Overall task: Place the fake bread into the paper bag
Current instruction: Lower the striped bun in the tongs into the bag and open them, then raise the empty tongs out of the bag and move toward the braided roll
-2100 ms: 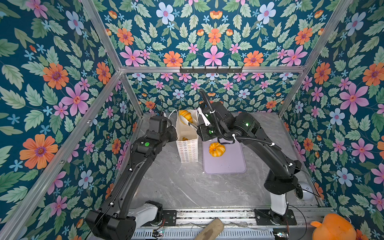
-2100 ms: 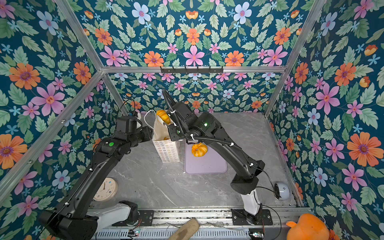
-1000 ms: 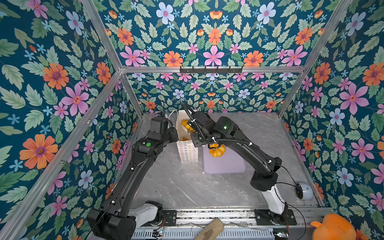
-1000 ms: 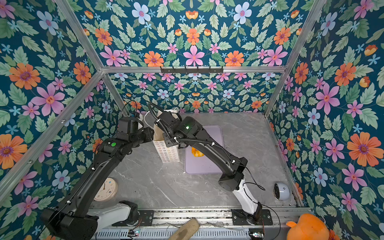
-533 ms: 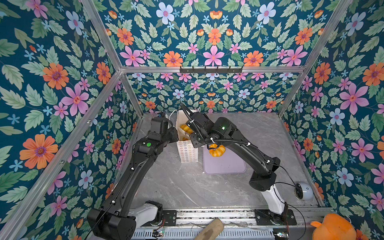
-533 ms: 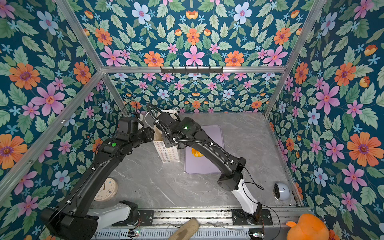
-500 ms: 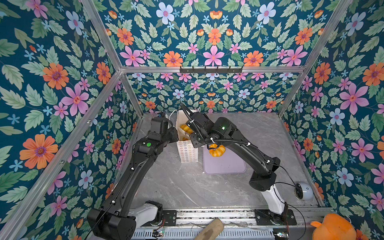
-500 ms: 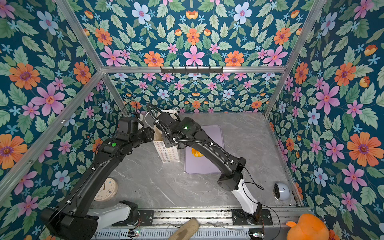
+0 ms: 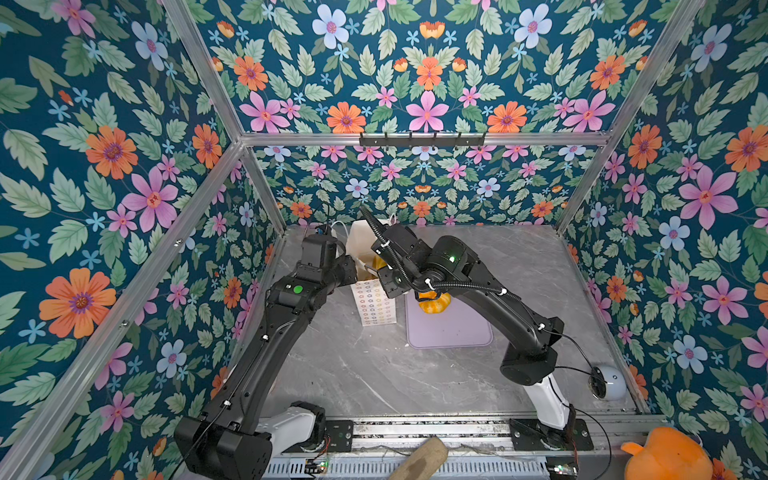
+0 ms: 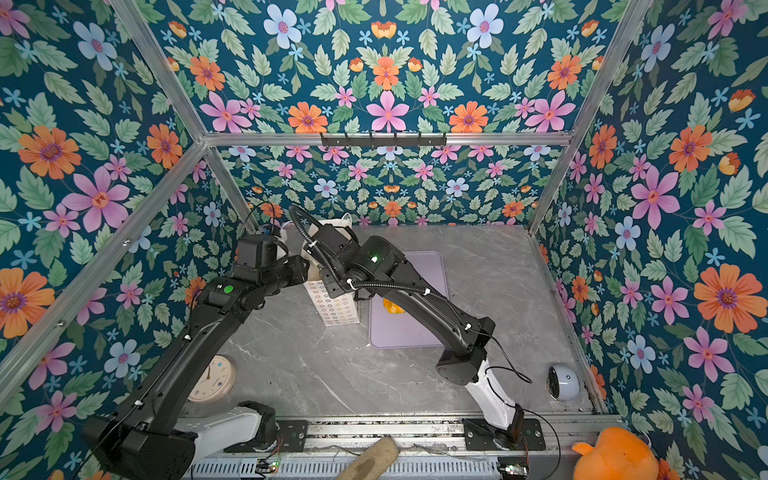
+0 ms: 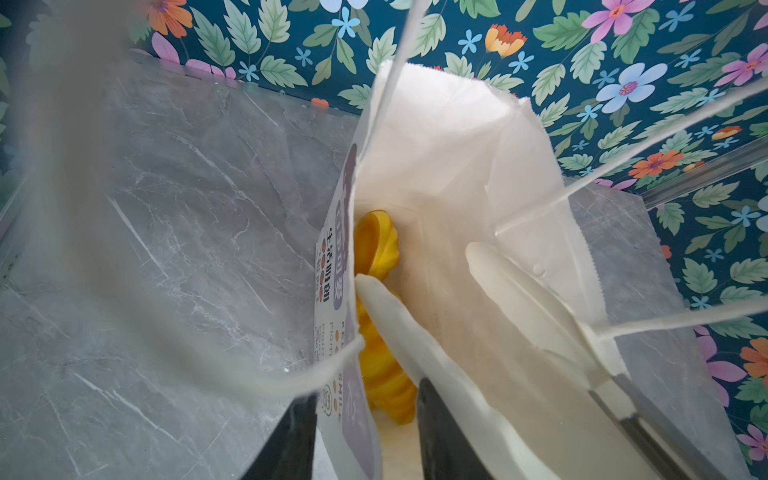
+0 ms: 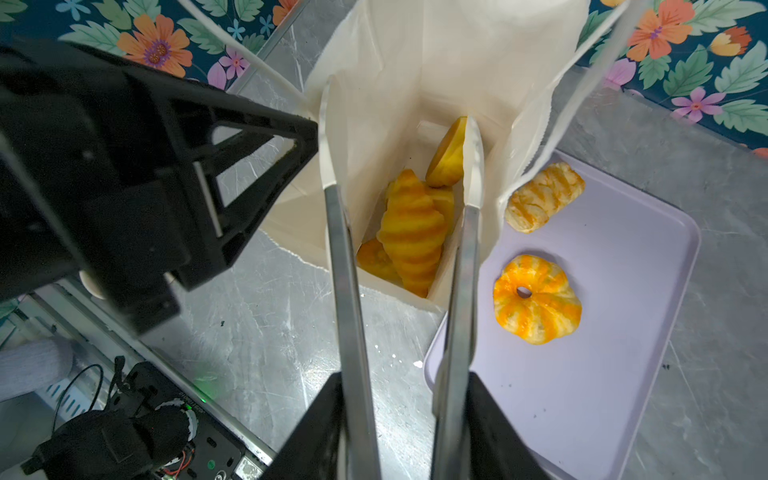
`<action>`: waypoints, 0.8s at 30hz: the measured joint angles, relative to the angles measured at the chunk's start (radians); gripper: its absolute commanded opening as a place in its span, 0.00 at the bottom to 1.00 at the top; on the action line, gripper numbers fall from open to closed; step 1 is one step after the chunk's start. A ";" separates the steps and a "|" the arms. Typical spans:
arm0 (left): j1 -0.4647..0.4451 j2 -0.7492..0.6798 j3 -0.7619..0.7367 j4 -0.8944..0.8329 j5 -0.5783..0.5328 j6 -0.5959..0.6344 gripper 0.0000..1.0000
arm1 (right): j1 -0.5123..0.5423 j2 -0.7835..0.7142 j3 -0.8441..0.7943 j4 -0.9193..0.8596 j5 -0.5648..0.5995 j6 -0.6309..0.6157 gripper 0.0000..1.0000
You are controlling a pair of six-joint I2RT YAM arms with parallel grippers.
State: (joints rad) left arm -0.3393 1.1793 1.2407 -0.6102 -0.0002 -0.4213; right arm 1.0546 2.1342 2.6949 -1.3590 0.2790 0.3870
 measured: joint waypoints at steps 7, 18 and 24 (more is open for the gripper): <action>0.000 0.002 0.002 0.000 0.000 0.000 0.41 | 0.028 -0.081 -0.017 0.048 0.000 -0.035 0.44; 0.000 0.008 0.009 0.004 0.000 0.000 0.41 | 0.073 -0.257 -0.143 0.140 0.012 -0.084 0.43; 0.000 0.009 0.018 0.004 0.000 0.000 0.41 | 0.073 -0.346 -0.178 0.151 0.031 -0.109 0.43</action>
State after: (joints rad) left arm -0.3393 1.1881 1.2587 -0.6060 0.0002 -0.4210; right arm 1.1275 1.7882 2.5168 -1.2083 0.3103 0.2779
